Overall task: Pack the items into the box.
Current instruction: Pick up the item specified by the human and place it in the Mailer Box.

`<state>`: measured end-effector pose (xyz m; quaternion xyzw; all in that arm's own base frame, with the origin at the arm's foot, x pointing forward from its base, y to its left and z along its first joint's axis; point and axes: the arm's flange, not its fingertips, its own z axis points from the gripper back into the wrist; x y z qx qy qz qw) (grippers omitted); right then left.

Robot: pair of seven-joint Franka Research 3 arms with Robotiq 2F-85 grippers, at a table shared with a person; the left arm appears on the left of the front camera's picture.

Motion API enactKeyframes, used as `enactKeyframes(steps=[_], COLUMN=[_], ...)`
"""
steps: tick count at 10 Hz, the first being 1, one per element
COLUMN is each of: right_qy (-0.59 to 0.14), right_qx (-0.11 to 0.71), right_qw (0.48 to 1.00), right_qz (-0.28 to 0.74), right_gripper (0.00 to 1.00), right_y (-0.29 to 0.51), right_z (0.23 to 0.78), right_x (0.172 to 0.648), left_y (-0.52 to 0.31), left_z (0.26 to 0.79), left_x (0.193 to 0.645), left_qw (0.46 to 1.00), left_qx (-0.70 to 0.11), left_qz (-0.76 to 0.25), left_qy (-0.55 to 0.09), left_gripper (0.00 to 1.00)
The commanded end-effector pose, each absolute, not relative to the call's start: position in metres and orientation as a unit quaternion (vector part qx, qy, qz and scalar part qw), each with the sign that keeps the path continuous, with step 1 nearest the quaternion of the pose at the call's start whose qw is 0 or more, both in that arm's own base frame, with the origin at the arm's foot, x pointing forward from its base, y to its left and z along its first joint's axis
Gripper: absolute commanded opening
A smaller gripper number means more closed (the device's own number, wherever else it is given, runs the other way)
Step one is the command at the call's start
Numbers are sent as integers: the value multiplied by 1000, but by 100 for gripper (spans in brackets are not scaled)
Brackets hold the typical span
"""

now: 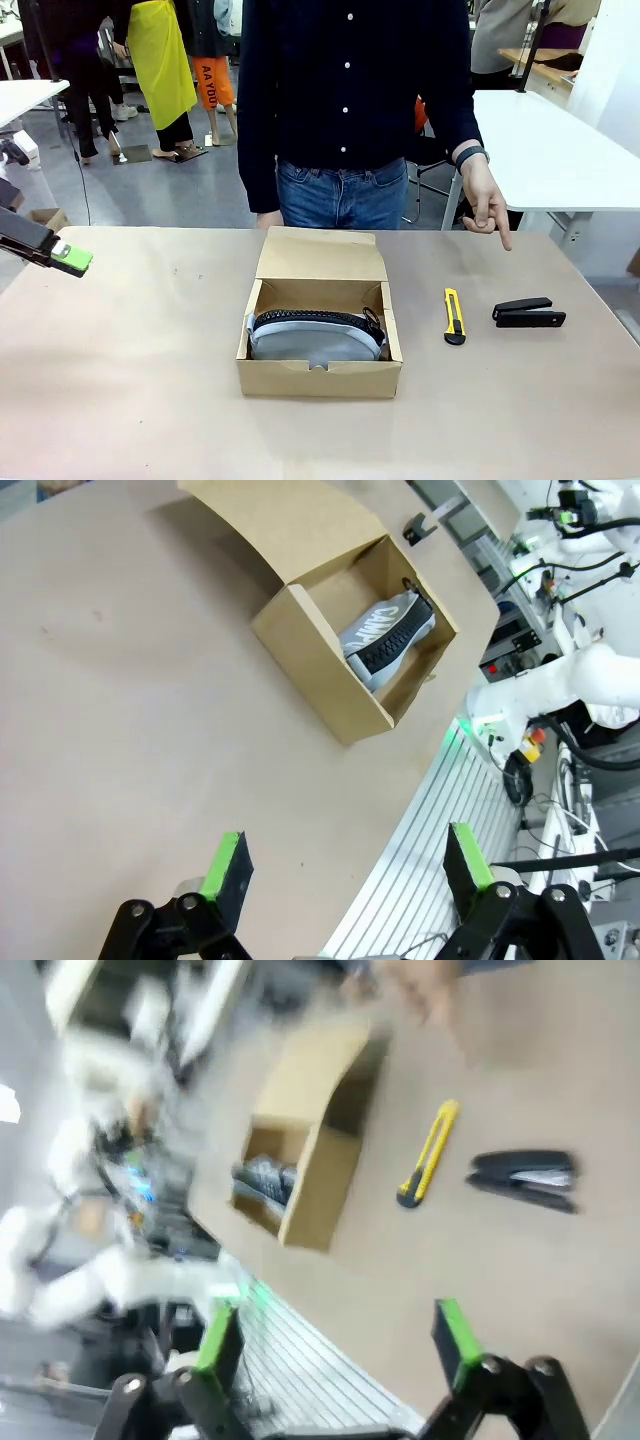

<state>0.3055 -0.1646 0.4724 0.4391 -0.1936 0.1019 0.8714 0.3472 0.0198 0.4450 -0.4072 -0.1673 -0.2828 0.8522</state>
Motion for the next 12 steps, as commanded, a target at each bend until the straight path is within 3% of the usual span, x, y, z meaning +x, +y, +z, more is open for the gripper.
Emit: enactKeyframes(steps=[1,4,8,10,12], right_qy=[-227,-249,-262,-190,-145], right_qx=[386,277,83,-10,-47], right_qw=[831,768,729,739,756], right_qz=[329,521,627,646,637], right_gripper=[100,100,100,100,100], right_y=[-138,-64,-11,-17,-28], right_z=[475,482,467,454,453], right_x=[316,332,361,374,380], left_y=[23,23,23,23,23], left_z=[445,445,445,445,445], left_x=[346,346,346,346,346], left_qw=[851,851,851,851,851], left_qx=[-405,-405,-405,-405,-405], left_qz=[-289,-289,-289,-289,-289], left_qy=[-171,-171,-171,-171,-171], left_gripper=[100,100,100,100,100])
